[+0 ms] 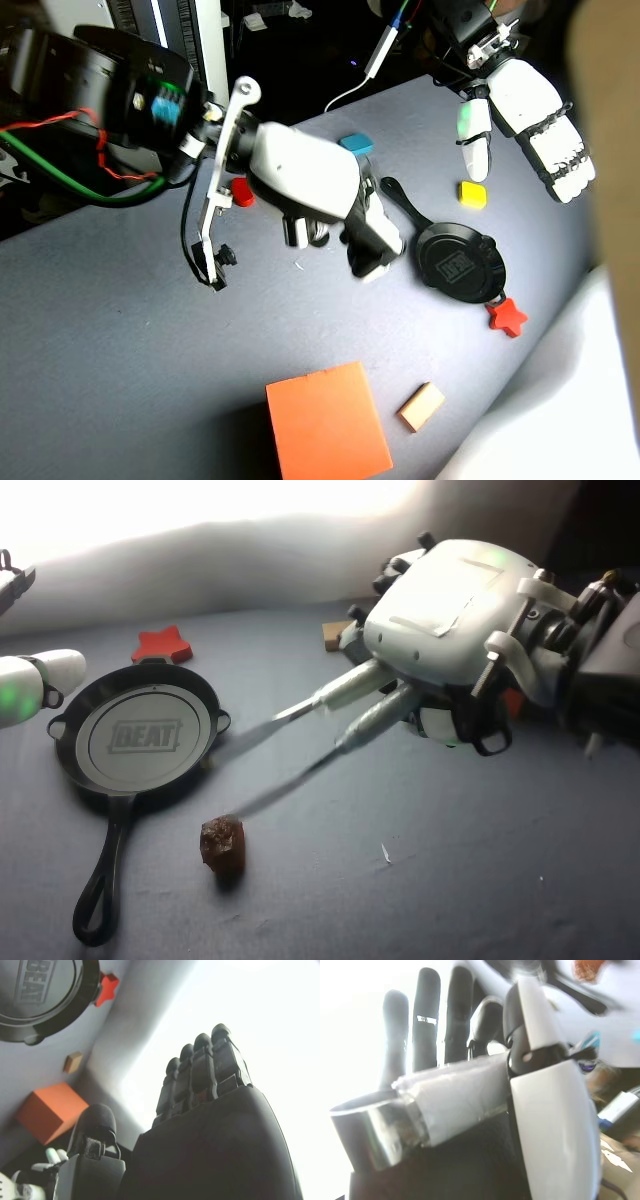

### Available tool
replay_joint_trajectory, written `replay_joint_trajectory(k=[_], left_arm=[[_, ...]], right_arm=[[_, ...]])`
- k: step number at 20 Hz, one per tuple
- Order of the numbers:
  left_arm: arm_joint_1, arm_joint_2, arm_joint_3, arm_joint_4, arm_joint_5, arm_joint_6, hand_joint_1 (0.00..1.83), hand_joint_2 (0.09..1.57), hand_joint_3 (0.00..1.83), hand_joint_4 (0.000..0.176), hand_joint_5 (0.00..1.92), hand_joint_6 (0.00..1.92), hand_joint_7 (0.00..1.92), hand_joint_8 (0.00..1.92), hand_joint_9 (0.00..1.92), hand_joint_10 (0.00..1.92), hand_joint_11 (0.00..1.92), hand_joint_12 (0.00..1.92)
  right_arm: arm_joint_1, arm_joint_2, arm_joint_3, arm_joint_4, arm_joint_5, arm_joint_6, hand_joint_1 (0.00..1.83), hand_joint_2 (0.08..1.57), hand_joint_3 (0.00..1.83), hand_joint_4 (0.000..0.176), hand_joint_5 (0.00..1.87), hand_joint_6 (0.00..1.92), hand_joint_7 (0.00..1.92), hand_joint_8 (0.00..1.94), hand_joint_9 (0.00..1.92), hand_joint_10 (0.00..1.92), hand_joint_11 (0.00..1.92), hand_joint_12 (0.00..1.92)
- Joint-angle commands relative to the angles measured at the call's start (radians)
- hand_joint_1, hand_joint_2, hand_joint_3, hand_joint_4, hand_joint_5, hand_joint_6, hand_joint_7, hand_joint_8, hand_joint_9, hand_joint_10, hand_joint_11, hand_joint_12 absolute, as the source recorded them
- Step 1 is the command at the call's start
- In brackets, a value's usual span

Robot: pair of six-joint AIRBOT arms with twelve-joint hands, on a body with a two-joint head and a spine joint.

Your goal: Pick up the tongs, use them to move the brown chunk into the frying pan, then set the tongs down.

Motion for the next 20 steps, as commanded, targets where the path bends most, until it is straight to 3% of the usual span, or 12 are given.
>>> replay_joint_trajectory(k=[1, 6, 11, 13, 20], left_arm=[[-0.003, 0.014, 0.000, 0.041, -0.109, 0.007, 0.00, 1.34, 0.00, 0.000, 0.01, 0.00, 0.04, 0.00, 0.03, 0.00, 0.00, 0.00], [0.004, 0.014, -0.004, 0.041, -0.122, 0.007, 0.00, 1.34, 0.00, 0.000, 0.01, 0.00, 0.04, 0.00, 0.02, 0.00, 0.00, 0.00], [0.003, 0.014, -0.005, 0.041, -0.129, 0.008, 0.00, 1.34, 0.00, 0.000, 0.03, 0.01, 0.05, 0.00, 0.04, 0.01, 0.01, 0.00], [0.003, 0.014, -0.006, 0.041, -0.132, 0.010, 0.00, 1.34, 0.00, 0.000, 0.01, 0.00, 0.04, 0.00, 0.03, 0.00, 0.00, 0.00], [0.008, 0.013, -0.005, 0.041, -0.132, 0.016, 0.00, 1.33, 0.00, 0.000, 0.01, 0.00, 0.05, 0.00, 0.04, 0.00, 0.01, 0.00]], right_arm=[[0.027, -0.004, -0.017, 0.016, 0.152, -0.037, 1.08, 1.26, 0.00, 0.000, 0.71, 1.38, 1.07, 0.02, 0.76, 0.75, 0.42, 1.56], [0.074, -0.100, -0.056, 0.360, 0.381, -0.202, 1.07, 1.27, 0.00, 0.000, 0.68, 1.41, 1.08, 0.02, 0.75, 0.76, 0.43, 1.56], [0.078, -0.175, -0.037, 0.415, 0.460, -0.207, 1.07, 1.28, 0.00, 0.000, 0.68, 1.42, 1.08, 0.02, 0.77, 0.75, 0.45, 1.58], [0.071, -0.203, -0.015, 0.462, 0.453, -0.230, 1.07, 1.28, 0.00, 0.000, 0.67, 1.43, 1.06, 0.01, 0.75, 0.75, 0.43, 1.59], [0.059, -0.289, 0.044, 0.458, 0.439, -0.250, 1.07, 1.28, 0.00, 0.000, 0.67, 1.44, 1.06, 0.01, 0.74, 0.78, 0.41, 1.61]])
